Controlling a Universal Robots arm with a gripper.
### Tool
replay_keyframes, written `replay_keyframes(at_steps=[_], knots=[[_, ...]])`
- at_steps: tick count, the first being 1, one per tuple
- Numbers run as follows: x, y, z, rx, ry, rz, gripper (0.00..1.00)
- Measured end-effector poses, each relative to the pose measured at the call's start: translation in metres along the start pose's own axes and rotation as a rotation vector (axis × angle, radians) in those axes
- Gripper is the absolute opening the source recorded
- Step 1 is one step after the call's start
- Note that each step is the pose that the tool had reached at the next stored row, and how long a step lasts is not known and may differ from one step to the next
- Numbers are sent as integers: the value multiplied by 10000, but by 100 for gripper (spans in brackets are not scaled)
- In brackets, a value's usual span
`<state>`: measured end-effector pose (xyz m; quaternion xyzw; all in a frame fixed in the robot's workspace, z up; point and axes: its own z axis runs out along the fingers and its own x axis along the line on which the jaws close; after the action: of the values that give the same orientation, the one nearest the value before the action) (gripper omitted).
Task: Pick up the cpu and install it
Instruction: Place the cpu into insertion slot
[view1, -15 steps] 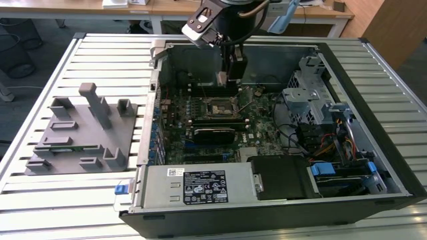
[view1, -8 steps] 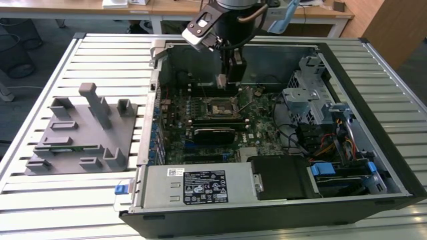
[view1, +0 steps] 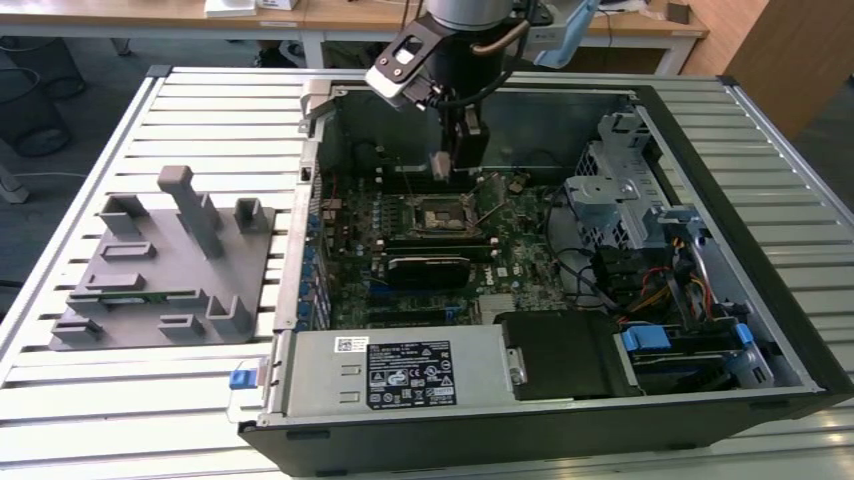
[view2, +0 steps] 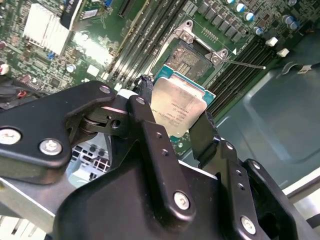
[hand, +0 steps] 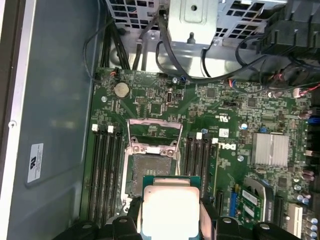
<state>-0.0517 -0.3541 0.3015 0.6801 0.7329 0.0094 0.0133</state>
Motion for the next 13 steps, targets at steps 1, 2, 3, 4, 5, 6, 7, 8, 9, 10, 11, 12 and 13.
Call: replay_keyframes(at_steps=[1, 2, 3, 4, 5, 6, 7, 8, 9, 10, 11, 12, 13], knots=[[2, 0, 13, 0, 0, -1, 54], [3, 1, 25, 0, 0, -2, 54], [4, 0, 35, -1, 1, -2, 54], [4, 0, 42, 0, 0, -1, 54], [4, -1, 48, 0, 0, 0, 54], [4, -1, 54, 0, 0, 0, 54], [4, -1, 59, 1, -1, -1, 54], [4, -1, 65, 0, 0, 0, 54], [4, -2, 70, 0, 0, 0, 54], [5, -2, 74, 0, 0, 0, 54], [5, -2, 79, 0, 0, 0, 54], [5, -2, 82, 1, -1, -1, 54], [5, -2, 85, 1, -2, -1, 54]])
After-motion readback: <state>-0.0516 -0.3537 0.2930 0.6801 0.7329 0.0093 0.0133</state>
